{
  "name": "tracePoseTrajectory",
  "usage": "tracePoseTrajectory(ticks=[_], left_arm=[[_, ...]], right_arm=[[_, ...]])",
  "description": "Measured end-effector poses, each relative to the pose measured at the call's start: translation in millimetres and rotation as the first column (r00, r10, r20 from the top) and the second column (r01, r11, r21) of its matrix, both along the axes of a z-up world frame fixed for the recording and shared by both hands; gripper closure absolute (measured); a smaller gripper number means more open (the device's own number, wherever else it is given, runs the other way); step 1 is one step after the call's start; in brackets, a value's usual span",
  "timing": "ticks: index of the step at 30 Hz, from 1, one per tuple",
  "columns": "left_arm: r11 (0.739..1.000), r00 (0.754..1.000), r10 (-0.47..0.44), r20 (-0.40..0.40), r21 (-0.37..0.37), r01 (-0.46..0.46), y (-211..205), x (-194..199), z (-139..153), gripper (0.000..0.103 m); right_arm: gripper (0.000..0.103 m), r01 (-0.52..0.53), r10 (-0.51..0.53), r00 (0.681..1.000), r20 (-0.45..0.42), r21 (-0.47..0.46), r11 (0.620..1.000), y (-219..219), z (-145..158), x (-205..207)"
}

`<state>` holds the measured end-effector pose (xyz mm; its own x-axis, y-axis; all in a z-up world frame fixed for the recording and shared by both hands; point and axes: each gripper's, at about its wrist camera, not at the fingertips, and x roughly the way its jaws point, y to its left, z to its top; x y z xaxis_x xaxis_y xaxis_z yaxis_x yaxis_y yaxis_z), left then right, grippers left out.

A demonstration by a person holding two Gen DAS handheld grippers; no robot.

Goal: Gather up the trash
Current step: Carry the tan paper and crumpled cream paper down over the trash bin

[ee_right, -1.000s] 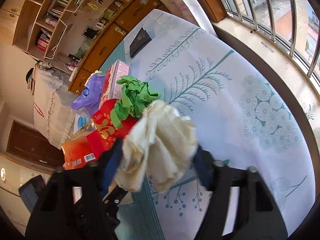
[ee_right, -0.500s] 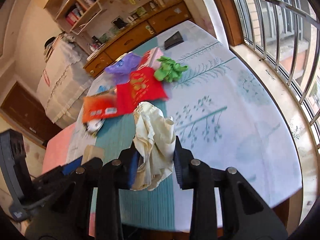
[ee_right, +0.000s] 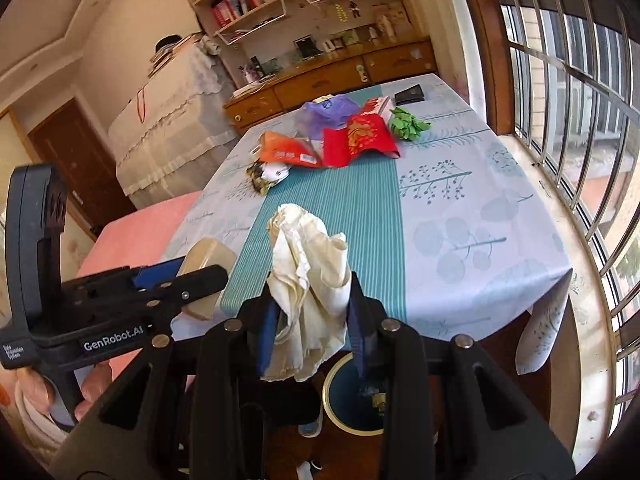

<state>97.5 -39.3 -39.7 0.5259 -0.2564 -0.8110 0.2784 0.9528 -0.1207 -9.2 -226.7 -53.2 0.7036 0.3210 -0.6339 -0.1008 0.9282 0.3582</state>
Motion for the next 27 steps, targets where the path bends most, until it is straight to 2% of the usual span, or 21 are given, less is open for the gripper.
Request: tracePoseTrajectory(ticks=[4, 10, 16, 21, 27], left_arm=[[1.000, 0.999, -0.018, -0.034, 0.007, 0.018, -1.5, -20.7, -17.5, 0.056], [0.999, 0.996, -0.033, -0.085, 0.007, 0.034, -6.1, -34.9, -59.7, 0.056], [0.998, 0.990, -0.042, -0.136, 0.030, 0.046, -7.0, -35.6, -113.3, 0.056], [0.997, 0.979, -0.052, -0.198, 0.052, 0.063, -9.7, -33.2, -163.9, 0.056], [0.992, 0.969, -0.070, -0.237, 0.083, 0.092, -15.1, -26.9, -215.0, 0.056]], right_arm=[[0.076, -0.018, 0.017, 1.000, -0.022, -0.015, 1.000, 7.9, -10.0, -19.2], [0.076, -0.020, 0.016, 0.995, -0.102, -0.038, 0.999, 11.9, -44.9, -33.3], [0.076, -0.009, -0.003, 0.980, -0.200, -0.057, 0.998, 14.3, -94.8, -30.4], [0.076, 0.010, -0.026, 0.955, -0.295, -0.057, 0.998, 11.5, -146.3, -22.7], [0.076, 0.097, -0.093, 0.918, -0.384, -0.010, 0.995, -8.4, -202.9, -10.3]])
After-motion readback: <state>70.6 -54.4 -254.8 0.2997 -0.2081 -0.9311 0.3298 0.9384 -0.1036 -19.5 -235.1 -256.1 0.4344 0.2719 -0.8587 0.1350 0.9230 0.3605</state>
